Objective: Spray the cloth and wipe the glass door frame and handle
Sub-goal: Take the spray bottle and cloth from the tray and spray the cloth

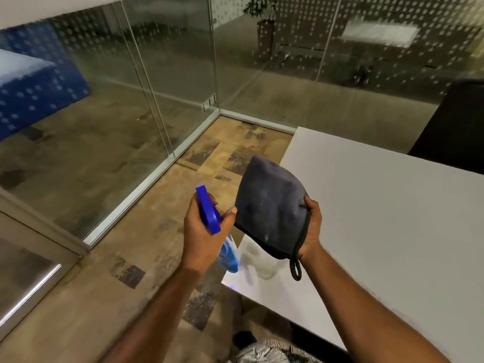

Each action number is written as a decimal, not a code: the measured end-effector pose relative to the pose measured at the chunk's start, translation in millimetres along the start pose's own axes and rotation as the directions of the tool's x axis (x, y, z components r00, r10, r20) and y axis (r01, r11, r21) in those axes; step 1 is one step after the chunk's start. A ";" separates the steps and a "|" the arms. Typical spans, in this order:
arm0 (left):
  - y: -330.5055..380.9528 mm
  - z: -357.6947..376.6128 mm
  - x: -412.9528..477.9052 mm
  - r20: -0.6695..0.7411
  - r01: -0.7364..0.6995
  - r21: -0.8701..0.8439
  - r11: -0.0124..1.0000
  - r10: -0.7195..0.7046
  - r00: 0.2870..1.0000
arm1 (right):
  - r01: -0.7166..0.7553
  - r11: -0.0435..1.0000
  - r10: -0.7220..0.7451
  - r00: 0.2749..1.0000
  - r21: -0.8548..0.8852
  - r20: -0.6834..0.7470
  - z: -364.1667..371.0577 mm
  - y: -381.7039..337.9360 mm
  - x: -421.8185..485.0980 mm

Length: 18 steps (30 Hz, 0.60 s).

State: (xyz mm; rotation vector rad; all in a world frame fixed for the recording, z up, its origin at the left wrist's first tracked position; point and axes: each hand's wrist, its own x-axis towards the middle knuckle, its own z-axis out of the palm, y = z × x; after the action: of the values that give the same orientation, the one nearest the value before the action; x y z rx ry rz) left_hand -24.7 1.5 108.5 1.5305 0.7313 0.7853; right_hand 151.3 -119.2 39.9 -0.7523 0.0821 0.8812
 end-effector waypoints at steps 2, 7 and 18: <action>-0.7 15.9 9.0 0.049 0.013 0.005 1.000 -0.013 0.999 | 0.031 0.999 -0.031 0.999 0.029 -0.013 -10.5 -14.4 -0.7; -7.2 56.3 27.9 0.147 -0.068 0.082 0.994 0.056 0.988 | 0.101 0.994 -0.099 0.992 0.029 -0.081 -27.7 -35.4 4.6; -61.5 114.2 47.2 0.217 0.020 0.232 0.972 -0.072 0.974 | 0.169 0.985 -0.163 0.975 0.028 -0.151 -52.3 -58.0 28.1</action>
State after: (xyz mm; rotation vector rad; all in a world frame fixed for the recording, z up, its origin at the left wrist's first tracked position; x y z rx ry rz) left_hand 95.1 -19.2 43.1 1.7698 0.7038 0.4947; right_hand 223.6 -156.5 23.4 -0.7742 0.1658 0.6623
